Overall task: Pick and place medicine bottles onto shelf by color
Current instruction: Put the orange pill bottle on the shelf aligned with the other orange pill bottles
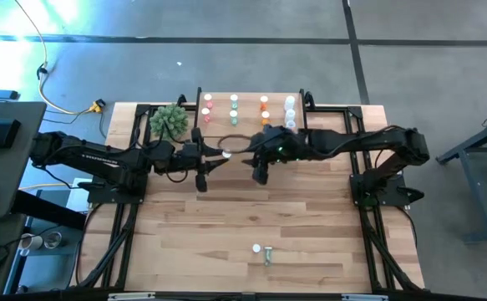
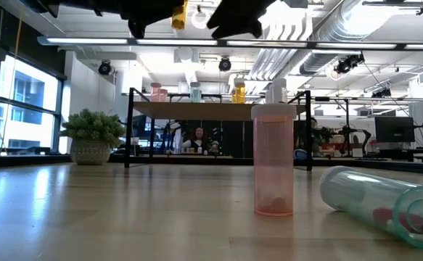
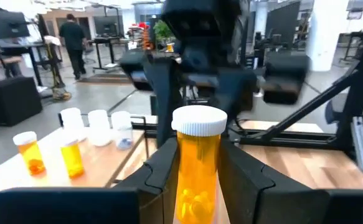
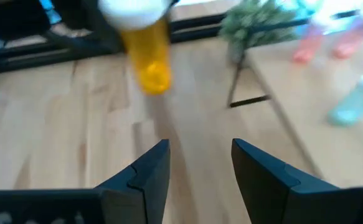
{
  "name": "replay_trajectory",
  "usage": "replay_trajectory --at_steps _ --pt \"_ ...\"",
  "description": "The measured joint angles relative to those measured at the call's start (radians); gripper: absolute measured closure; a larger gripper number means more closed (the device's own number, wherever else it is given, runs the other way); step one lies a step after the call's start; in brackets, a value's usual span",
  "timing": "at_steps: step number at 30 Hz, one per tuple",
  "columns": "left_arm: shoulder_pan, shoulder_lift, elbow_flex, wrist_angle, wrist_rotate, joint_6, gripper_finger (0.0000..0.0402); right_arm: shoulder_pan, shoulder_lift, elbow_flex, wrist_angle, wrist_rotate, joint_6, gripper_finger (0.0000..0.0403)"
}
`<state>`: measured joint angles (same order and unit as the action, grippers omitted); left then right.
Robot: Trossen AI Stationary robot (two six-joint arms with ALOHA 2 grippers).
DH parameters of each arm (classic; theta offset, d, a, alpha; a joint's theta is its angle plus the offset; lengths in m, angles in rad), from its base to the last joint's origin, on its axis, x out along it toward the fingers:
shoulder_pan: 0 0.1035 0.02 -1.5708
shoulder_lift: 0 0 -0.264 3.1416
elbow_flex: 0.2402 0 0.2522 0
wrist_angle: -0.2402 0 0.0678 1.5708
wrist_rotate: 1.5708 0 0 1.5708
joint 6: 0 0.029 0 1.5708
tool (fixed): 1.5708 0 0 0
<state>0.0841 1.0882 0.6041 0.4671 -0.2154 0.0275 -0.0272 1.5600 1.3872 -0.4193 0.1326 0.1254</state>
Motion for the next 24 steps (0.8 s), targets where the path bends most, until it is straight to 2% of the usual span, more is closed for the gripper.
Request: replay_trajectory --at_steps 4,16,24 --pt "0.024 0.0 0.0 0.0 -0.003 0.011 0.0314 -0.026 -0.045 0.0 -0.004 0.035 -0.069 0.024" --pt "0.137 0.0 0.0 -0.042 0.015 0.034 0.0314 -0.105 -0.128 0.001 0.121 0.031 -0.263 0.024" --pt "0.159 0.05 0.0 -0.068 0.059 0.01 0.0314 -0.155 -0.116 0.127 0.051 -0.001 -0.307 0.024"
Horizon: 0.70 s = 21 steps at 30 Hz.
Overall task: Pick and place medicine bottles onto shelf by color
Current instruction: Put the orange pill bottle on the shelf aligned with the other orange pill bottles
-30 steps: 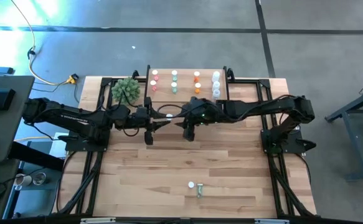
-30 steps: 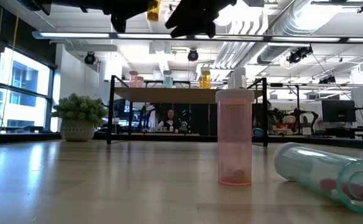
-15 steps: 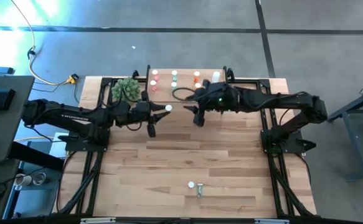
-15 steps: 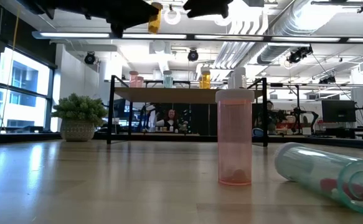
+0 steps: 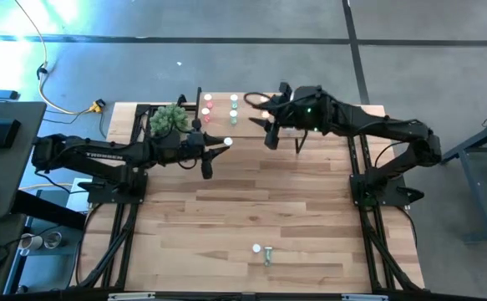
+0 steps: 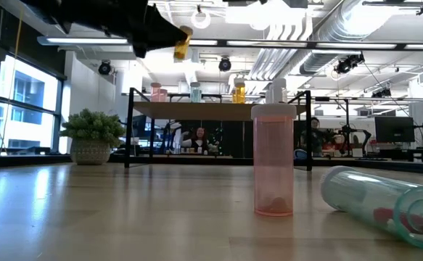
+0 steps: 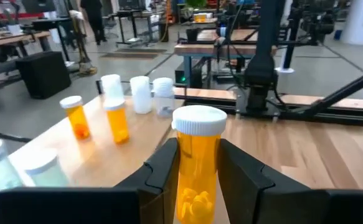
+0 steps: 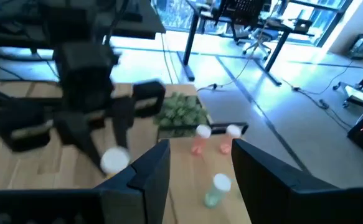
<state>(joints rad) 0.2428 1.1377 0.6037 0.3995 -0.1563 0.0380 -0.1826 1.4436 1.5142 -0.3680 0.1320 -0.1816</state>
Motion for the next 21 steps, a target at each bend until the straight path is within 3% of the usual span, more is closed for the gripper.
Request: replay_trajectory --at_steps 4,11,21 --pt "-0.002 0.053 0.0 0.023 0.034 -0.014 0.0314 -0.001 0.021 0.068 -0.062 -0.045 0.028 0.024" --pt "-0.002 0.135 0.0 0.06 0.059 -0.036 0.0314 0.016 0.067 0.075 -0.165 -0.215 0.112 0.024" --pt "-0.014 0.189 0.0 0.101 0.078 -0.053 0.0314 0.055 0.167 0.074 -0.221 -0.219 0.068 0.024"
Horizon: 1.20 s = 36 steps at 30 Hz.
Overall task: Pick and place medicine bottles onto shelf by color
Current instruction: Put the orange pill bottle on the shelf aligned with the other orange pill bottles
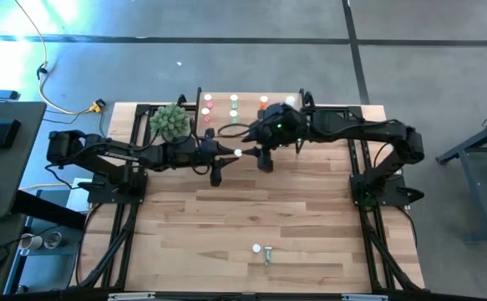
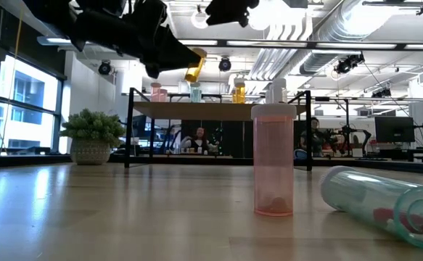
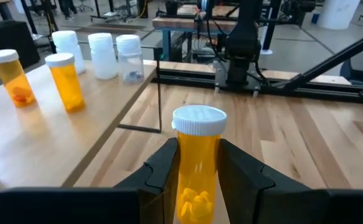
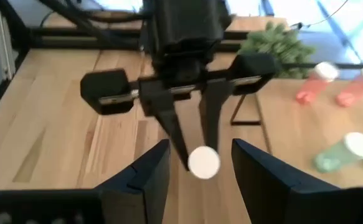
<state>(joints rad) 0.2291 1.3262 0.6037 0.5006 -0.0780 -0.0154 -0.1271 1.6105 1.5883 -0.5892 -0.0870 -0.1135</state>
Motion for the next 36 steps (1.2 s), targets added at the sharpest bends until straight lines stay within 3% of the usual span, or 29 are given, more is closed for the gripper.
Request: replay_trajectory --at_steps 7,17,36 --pt "-0.027 0.003 0.0 0.029 -0.006 0.001 0.0314 -0.002 0.047 0.0 0.001 -0.003 0.001 0.024" --pt "-0.05 0.003 0.0 0.055 -0.011 0.019 0.0314 -0.001 0.082 0.0 0.003 -0.098 0.036 0.024" --pt "-0.05 0.003 0.0 0.093 -0.032 0.019 0.0314 0.005 0.093 0.0 -0.011 -0.09 0.027 0.024"
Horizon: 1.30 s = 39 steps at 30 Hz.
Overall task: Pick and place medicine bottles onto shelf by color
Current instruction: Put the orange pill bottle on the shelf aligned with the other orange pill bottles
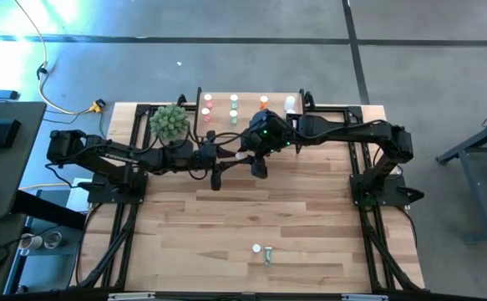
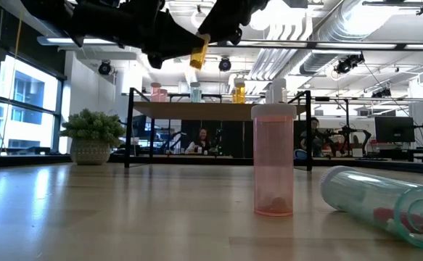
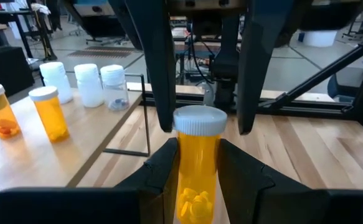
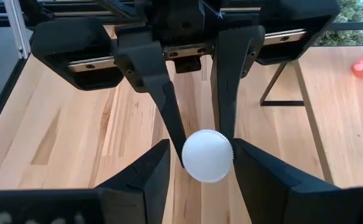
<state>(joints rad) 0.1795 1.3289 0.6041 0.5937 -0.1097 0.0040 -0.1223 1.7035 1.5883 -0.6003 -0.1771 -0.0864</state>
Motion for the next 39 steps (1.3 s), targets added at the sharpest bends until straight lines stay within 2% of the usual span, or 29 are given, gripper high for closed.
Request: replay_trajectory --at_steps 12,23,39 --pt "0.0 0.0 0.001 0.009 -0.006 0.0 0.0314 0.0 0.0 0.0 0.016 0.009 0.013 0.0242" --pt "0.0 0.0 0.002 0.008 -0.003 0.0 0.0314 0.0 -0.001 0.0 0.01 0.011 0.037 0.0295" --pt "0.0 0.0 0.002 0.008 -0.021 0.0 0.0311 0.0 -0.001 0.0 0.008 0.012 0.064 0.0299"
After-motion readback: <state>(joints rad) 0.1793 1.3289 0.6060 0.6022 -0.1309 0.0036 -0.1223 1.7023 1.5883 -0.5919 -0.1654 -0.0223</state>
